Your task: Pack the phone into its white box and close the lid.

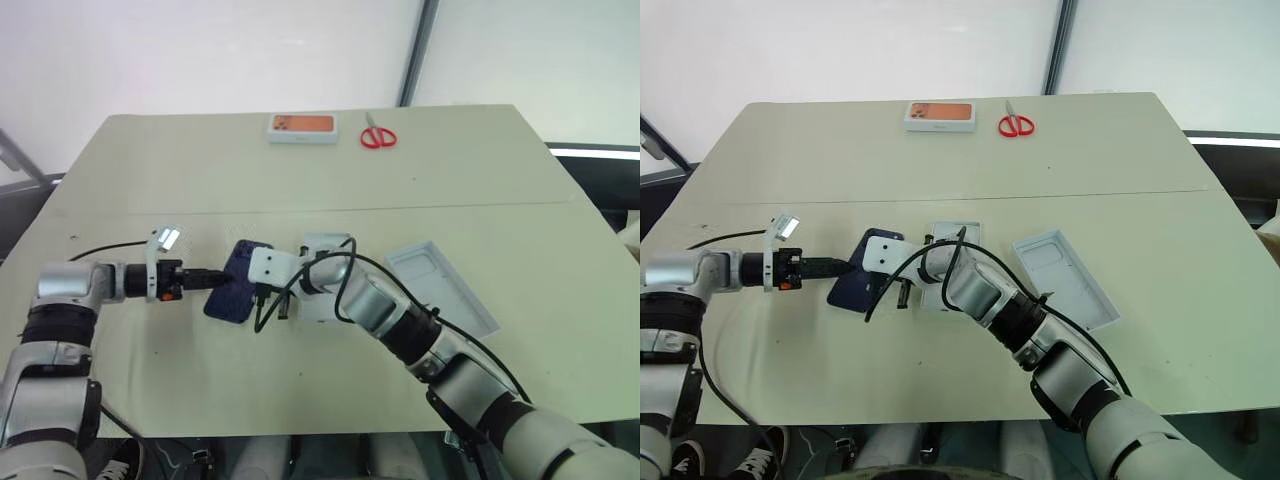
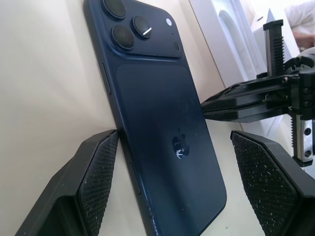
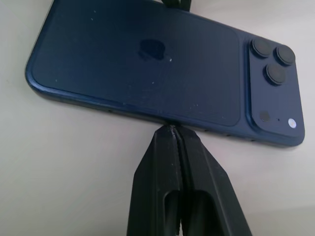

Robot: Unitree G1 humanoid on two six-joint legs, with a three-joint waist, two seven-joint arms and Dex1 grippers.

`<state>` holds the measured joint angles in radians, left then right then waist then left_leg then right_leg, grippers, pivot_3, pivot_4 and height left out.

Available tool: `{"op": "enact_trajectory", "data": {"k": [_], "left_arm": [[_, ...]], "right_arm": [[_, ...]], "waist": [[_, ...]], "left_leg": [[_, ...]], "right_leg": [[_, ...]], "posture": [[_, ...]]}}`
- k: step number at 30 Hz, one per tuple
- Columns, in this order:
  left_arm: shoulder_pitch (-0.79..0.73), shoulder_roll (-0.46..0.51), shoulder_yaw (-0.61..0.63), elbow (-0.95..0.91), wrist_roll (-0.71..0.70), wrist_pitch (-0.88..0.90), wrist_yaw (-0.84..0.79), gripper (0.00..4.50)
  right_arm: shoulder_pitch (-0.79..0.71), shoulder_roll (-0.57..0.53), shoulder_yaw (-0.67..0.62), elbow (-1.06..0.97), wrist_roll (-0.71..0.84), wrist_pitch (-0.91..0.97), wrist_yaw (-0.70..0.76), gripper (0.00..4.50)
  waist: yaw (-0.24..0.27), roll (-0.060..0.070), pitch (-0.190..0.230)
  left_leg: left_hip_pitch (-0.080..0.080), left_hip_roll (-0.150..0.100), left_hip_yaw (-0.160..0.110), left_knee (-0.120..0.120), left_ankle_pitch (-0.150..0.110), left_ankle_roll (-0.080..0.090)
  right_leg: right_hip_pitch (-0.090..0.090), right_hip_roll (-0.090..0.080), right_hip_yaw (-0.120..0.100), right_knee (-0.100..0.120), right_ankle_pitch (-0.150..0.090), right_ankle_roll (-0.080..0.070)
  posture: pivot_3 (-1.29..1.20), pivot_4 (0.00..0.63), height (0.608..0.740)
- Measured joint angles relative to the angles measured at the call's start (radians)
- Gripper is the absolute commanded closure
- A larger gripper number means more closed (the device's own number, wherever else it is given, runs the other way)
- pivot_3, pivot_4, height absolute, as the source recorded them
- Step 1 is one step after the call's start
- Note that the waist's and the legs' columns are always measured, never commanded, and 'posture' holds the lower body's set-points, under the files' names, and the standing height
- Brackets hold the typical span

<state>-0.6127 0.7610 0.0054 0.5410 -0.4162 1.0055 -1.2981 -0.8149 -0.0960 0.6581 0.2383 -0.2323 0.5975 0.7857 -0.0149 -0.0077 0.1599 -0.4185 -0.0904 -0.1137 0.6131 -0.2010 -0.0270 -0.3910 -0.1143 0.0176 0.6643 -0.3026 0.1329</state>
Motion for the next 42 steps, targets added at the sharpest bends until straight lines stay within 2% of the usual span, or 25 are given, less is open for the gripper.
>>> {"op": "enact_trajectory", "data": {"k": [4,10,22,25,29,40,42], "left_arm": [[0.001,-0.022,0.022,-0.014,-0.017,0.059,0.012,0.64],[-0.017,-0.112,0.043,-0.008,-0.075,0.147,0.023,0.64],[-0.009,-0.106,0.053,0.008,-0.099,0.142,0.033,0.64],[0.009,-0.088,0.058,0.007,-0.110,0.144,0.037,1.49],[0.040,-0.057,0.055,0.009,-0.114,0.161,0.042,3.56],[0.064,-0.043,0.061,-0.001,-0.146,0.183,0.056,3.56],[0.067,-0.044,0.069,-0.004,-0.156,0.192,0.063,4.07]], "right_arm": [[0.000,-0.006,-0.003,0.000,-0.005,0.000,0.003,4.44],[0.000,-0.003,0.000,0.000,-0.020,-0.010,0.003,4.44],[0.000,-0.003,-0.001,0.012,-0.027,-0.041,-0.005,4.44],[0.000,-0.002,-0.001,0.012,-0.028,-0.042,-0.006,4.50],[0.000,-0.002,-0.001,0.012,-0.028,-0.047,-0.008,4.50],[0.000,-0.002,-0.005,0.013,-0.029,-0.051,-0.012,4.50],[0.001,-0.002,-0.005,0.013,-0.028,-0.051,-0.012,4.50]], "waist": [[0.002,0.001,-0.001],[0.001,0.001,-0.001],[-0.007,0.001,-0.001],[-0.017,0.001,-0.001],[-0.031,0.001,-0.001],[-0.030,0.000,0.000],[-0.030,0.000,0.000]], "left_leg": [[0.001,0.000,0.000,0.000,0.000,0.000],[0.001,-0.001,-0.001,0.000,0.000,0.000],[0.001,0.000,0.000,-0.001,0.000,0.000],[0.001,0.001,0.000,-0.001,0.000,0.000],[-0.002,0.001,0.000,-0.002,0.000,0.000],[-0.004,0.001,0.000,-0.002,0.000,-0.001],[-0.004,0.001,0.000,-0.002,0.000,-0.001]], "right_leg": [[0.002,0.000,0.000,0.000,0.000,0.000],[0.001,-0.001,0.000,0.000,0.000,0.000],[0.000,0.000,0.000,-0.001,0.000,0.000],[0.000,0.000,0.001,-0.001,0.000,0.000],[-0.004,0.001,0.001,0.000,0.000,0.000],[-0.005,0.001,0.001,0.000,0.000,0.000],[-0.005,0.001,0.001,0.000,0.000,0.000]], "posture": [[0.00,0.150,0.740],[0.00,0.150,0.740],[0.00,0.150,0.740],[0.00,0.150,0.740],[0.00,0.150,0.740],[0.00,0.150,0.740],[0.00,0.150,0.740]]}}
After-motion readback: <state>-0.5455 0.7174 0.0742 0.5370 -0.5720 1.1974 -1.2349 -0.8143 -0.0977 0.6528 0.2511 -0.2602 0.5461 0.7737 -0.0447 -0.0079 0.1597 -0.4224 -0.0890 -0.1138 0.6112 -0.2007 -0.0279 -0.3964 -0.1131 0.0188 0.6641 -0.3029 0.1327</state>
